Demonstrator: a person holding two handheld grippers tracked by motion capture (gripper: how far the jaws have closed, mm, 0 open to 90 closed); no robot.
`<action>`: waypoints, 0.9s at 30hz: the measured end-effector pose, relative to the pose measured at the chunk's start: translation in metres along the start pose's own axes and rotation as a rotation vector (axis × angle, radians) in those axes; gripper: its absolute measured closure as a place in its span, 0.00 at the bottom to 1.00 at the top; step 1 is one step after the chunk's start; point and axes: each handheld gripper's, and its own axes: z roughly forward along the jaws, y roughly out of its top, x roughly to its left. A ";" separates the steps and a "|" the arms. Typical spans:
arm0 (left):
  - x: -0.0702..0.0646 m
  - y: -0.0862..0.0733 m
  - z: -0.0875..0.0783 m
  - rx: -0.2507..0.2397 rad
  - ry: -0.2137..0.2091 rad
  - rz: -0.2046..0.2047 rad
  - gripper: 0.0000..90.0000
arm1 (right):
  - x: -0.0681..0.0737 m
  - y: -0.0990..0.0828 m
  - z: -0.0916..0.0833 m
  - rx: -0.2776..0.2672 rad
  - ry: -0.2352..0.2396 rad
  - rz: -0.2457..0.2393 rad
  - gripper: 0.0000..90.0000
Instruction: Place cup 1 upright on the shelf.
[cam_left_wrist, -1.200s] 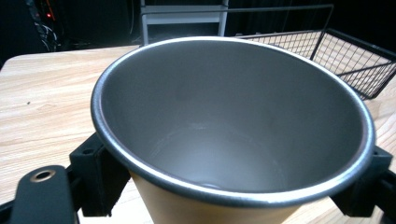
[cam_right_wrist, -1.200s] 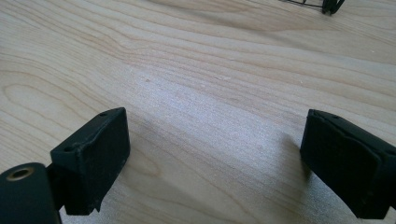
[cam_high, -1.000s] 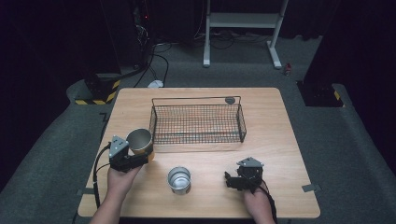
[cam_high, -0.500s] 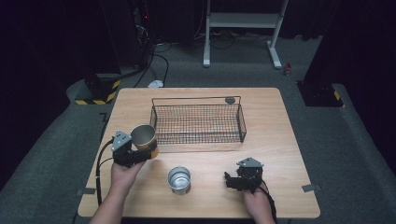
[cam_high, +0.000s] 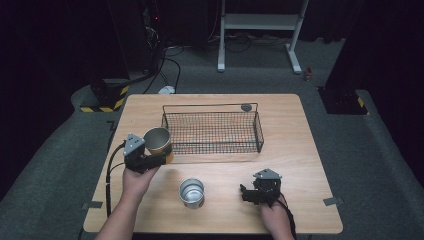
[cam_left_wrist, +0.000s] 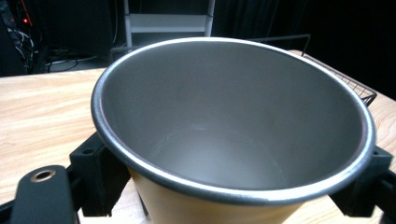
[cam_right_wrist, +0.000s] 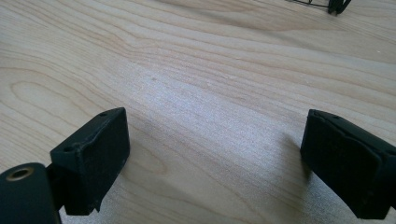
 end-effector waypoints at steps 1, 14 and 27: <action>-0.001 0.001 0.002 0.003 0.004 0.006 0.17 | 0.000 0.000 0.000 0.000 0.000 0.000 0.09; -0.008 0.015 0.015 -0.002 -0.010 0.019 0.17 | 0.000 0.000 0.000 -0.001 -0.001 -0.002 0.09; -0.012 0.030 0.032 -0.008 -0.017 -0.001 0.17 | 0.000 0.000 0.000 -0.001 -0.001 -0.002 0.09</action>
